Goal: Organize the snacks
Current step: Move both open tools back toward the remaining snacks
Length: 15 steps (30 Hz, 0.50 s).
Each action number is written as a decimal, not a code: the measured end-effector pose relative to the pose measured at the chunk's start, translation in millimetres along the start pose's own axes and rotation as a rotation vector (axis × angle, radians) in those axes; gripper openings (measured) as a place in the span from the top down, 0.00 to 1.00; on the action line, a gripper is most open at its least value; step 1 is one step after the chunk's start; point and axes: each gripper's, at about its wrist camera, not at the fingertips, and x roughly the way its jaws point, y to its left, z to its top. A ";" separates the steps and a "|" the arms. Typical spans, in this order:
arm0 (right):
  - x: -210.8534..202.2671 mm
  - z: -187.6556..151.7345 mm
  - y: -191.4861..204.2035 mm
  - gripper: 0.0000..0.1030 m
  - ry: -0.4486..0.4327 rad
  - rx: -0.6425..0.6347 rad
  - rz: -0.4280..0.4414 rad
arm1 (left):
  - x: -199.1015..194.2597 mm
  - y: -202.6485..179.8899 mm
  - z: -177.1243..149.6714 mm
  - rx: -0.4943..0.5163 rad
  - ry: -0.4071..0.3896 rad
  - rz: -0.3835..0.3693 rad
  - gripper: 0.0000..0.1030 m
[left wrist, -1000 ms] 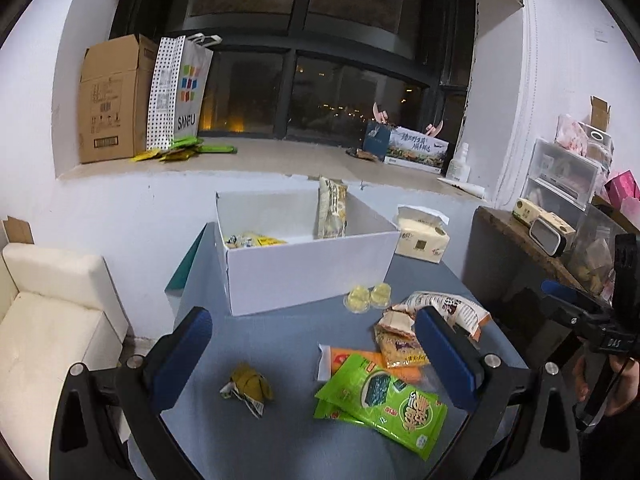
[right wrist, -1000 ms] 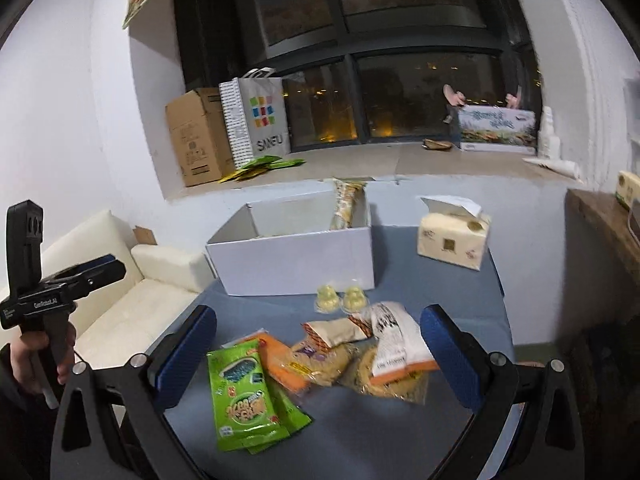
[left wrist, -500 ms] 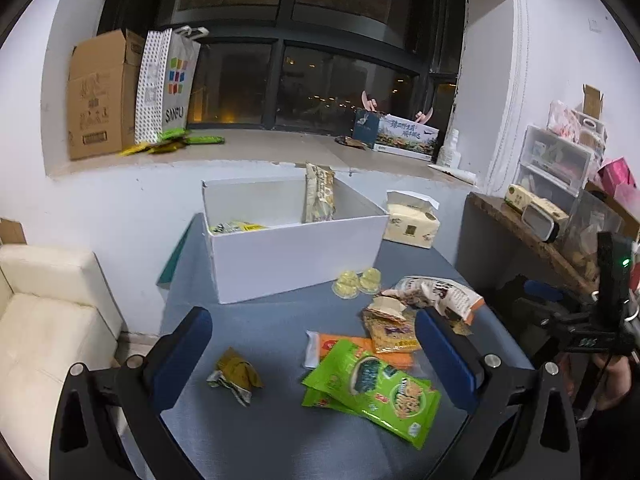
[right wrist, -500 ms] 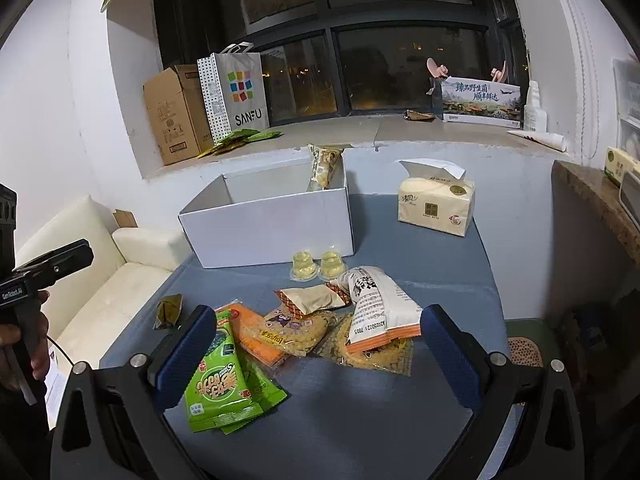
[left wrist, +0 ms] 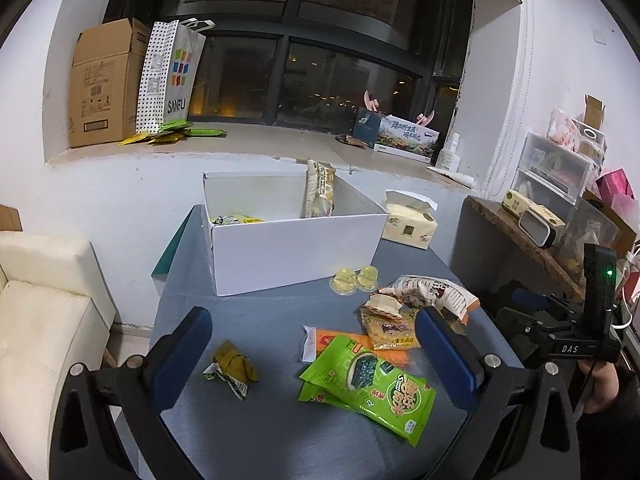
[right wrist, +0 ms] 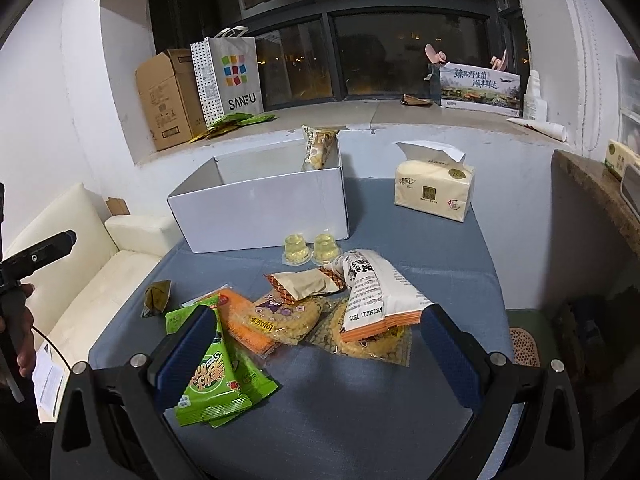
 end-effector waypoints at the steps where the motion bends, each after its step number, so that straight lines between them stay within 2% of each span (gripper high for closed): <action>1: 1.1 0.1 -0.5 0.00 0.004 0.001 -0.001 | 0.0 1.3 -0.7 -0.002 0.001 0.003 0.00; 15: 28.3 18.8 -0.9 0.00 0.056 -0.066 -0.015 | 0.9 0.8 -7.1 0.009 0.009 0.000 0.00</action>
